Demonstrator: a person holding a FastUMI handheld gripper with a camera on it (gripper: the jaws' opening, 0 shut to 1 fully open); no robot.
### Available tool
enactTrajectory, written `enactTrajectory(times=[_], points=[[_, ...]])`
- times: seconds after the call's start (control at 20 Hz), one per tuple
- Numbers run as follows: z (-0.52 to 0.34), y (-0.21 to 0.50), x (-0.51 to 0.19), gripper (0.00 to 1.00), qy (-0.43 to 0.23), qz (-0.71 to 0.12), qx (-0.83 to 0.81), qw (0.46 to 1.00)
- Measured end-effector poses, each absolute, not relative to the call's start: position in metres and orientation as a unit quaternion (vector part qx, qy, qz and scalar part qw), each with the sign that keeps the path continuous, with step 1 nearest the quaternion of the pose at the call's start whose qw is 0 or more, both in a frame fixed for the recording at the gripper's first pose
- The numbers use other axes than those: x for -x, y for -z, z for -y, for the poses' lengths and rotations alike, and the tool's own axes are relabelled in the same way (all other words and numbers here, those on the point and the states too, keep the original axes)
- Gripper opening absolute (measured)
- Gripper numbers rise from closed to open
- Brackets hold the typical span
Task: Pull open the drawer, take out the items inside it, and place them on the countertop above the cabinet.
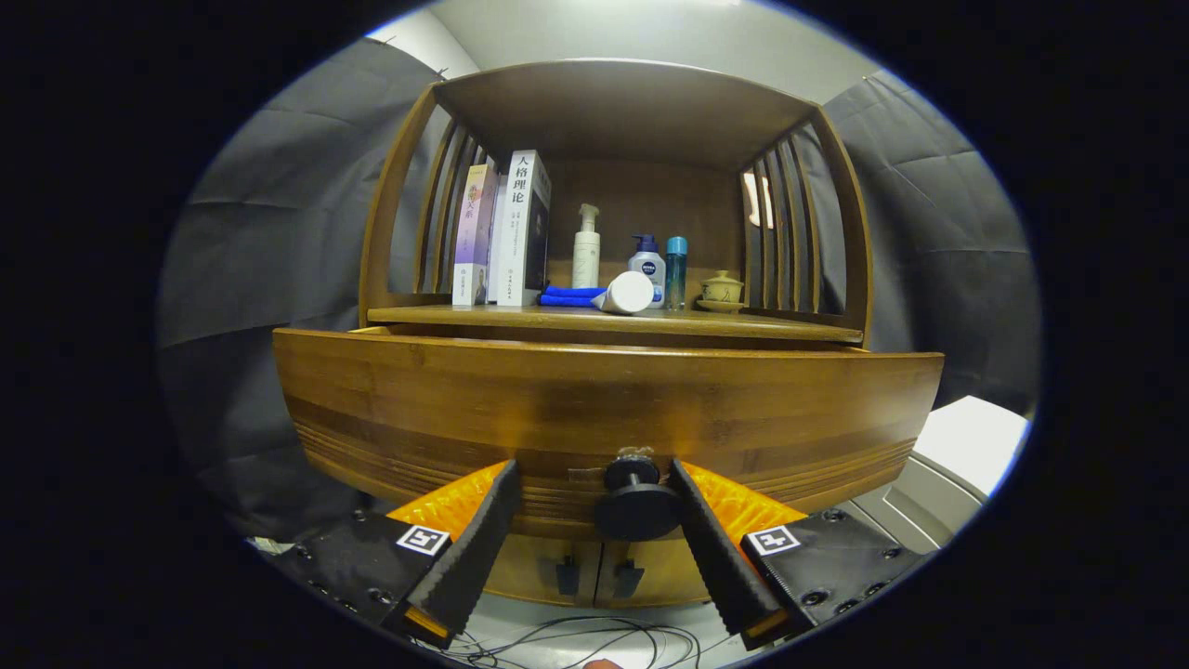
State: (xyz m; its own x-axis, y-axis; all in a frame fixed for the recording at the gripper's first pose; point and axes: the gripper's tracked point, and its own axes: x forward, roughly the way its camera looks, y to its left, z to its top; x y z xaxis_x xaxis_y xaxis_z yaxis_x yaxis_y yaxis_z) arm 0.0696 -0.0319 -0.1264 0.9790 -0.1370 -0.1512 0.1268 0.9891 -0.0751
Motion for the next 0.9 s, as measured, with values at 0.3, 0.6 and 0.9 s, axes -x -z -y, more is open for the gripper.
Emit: enactTrajectory(times=[0.3,0.6,0.9], points=[[0.036,0.127,-0.090,1.00,0.069,-0.076,0.037,0.994],[0.039,0.128,-0.105,0.99,0.072,-0.067,0.044,0.994],[0.040,0.127,-0.120,0.99,0.073,-0.067,0.037,0.994]])
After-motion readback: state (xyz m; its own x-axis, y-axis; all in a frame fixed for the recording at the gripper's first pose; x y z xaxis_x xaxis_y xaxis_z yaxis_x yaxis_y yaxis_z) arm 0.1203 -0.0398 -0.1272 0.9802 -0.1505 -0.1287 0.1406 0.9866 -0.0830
